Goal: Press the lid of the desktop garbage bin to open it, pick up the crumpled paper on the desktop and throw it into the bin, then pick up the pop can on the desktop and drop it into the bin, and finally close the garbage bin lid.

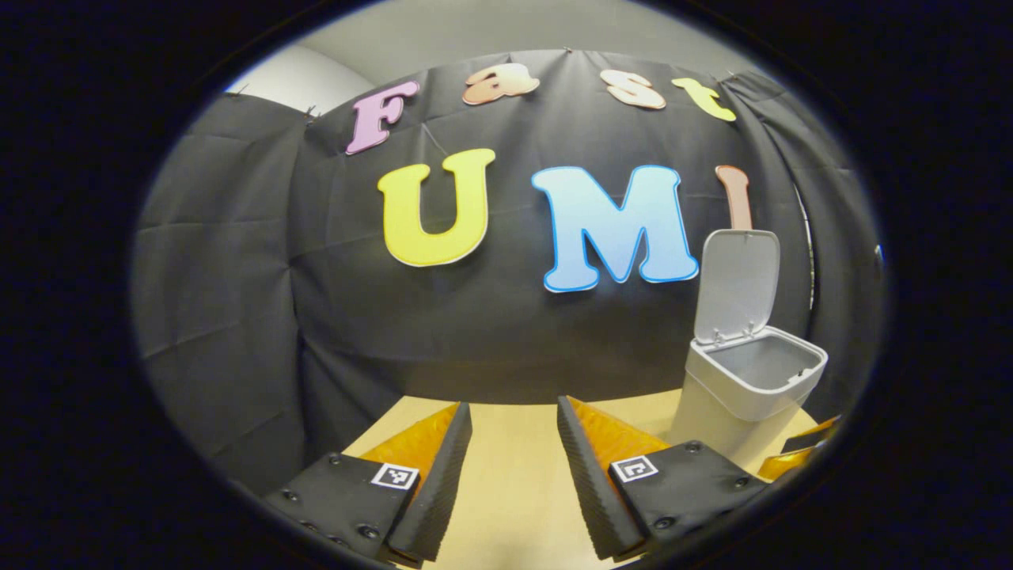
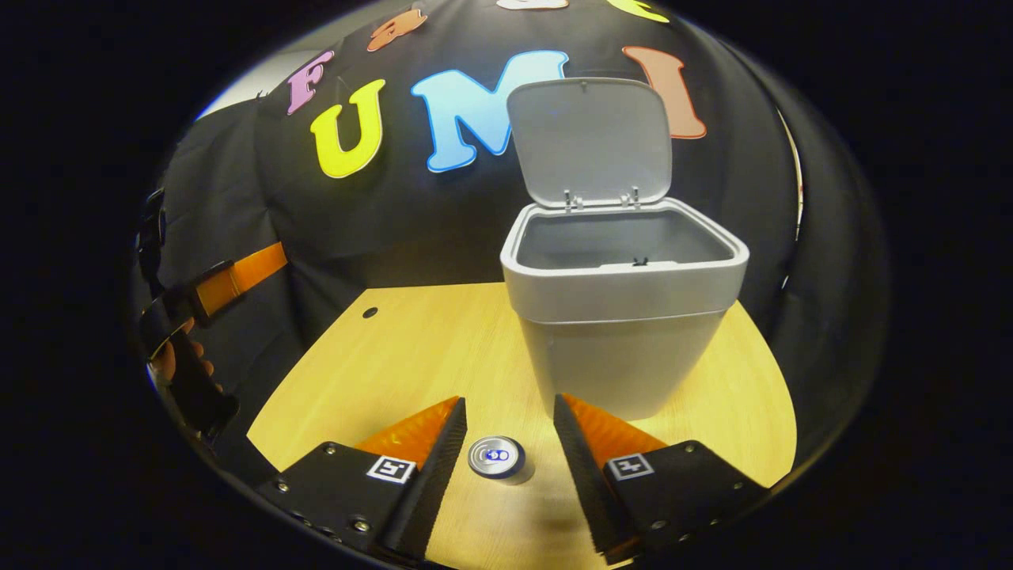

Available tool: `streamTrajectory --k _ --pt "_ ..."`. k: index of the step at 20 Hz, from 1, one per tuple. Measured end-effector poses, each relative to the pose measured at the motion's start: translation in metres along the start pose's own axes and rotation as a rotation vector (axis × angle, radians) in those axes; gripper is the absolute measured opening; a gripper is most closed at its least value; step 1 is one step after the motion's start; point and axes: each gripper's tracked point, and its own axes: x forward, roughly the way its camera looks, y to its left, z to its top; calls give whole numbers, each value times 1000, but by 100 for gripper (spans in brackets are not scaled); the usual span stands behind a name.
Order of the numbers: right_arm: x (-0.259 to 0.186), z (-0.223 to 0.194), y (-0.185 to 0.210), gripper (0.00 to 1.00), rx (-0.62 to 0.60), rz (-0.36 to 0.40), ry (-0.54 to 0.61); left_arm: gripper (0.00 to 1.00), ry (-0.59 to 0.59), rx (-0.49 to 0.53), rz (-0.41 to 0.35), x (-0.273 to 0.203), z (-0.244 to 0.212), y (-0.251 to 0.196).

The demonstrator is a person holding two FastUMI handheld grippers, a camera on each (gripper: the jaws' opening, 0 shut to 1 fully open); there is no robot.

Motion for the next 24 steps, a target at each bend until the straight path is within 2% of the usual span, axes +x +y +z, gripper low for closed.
streamTrajectory --k 3,4,13,14,24 --pt "13 -12 3 79 -21 -4 40 81 -2 -7 25 -2 0 17" --pt "15 -16 4 100 -26 -6 61 81 0 -10 34 -3 -1 21" --pt "56 -59 10 99 -120 -18 205 81 24 -28 120 -9 -16 68" --pt "59 -63 12 99 -128 -14 220 74 27 -31 130 -11 -18 72" --pt "85 -100 13 100 -230 -11 338 74 50 -40 215 -23 -31 111"
